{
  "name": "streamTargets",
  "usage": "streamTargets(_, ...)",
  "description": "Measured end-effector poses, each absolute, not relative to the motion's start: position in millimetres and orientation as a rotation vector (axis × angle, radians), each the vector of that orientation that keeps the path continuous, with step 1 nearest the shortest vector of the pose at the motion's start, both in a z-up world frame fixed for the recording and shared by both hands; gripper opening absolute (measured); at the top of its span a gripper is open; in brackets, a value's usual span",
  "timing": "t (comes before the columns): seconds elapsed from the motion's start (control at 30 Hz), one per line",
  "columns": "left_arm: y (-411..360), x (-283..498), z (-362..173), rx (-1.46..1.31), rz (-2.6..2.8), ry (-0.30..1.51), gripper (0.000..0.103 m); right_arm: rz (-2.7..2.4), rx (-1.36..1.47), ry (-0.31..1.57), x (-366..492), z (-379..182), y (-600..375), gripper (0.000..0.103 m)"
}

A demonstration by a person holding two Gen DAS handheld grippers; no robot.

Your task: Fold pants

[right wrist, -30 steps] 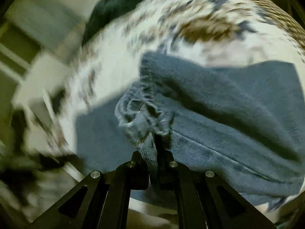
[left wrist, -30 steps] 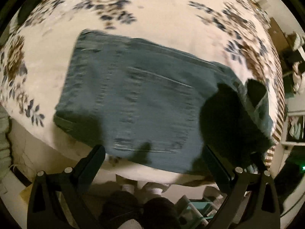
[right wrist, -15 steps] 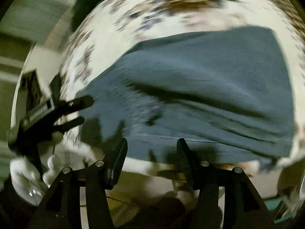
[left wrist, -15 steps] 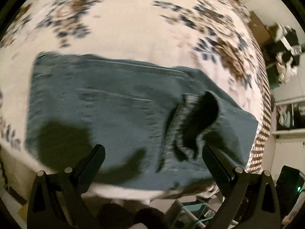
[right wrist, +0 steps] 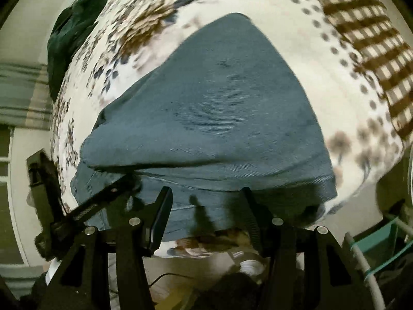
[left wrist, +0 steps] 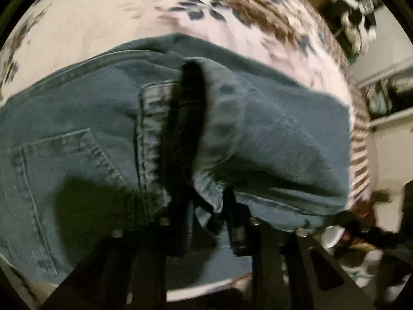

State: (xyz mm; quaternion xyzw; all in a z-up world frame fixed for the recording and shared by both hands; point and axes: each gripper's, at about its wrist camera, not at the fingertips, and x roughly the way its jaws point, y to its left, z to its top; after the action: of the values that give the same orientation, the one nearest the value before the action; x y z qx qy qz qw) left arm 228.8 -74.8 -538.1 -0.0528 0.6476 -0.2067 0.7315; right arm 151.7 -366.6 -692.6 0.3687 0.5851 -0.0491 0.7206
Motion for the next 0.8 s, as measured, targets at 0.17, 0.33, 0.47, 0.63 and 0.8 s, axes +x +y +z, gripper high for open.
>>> streamTargets(0.17, -24, 219, -505, -0.389, -0.488, 1.486, 0.017, -0.136, 0.920, 1.286, 144, -693, -374, 0.056)
streamTargets(0.33, -17, 210, -522, -0.401, -0.478, 1.593, 0.018, -0.184, 1.075, 1.322, 138, -711, -380, 0.056)
streamTargets(0.47, -6, 198, -560, -0.443, -0.416, 1.723, 0.021, -0.237, 1.217, 1.374, 132, -737, -380, 0.056)
streamTargets(0.63, 14, 199, -533, -0.574, -0.367, 1.606, 0.027, -0.249, 1.203, 1.388, 130, -745, -373, 0.056)
streamTargets(0.8, 8, 230, -518, -0.626, -0.353, 1.508, 0.049, -0.215, 1.220, 1.332, 126, -738, -367, 0.056)
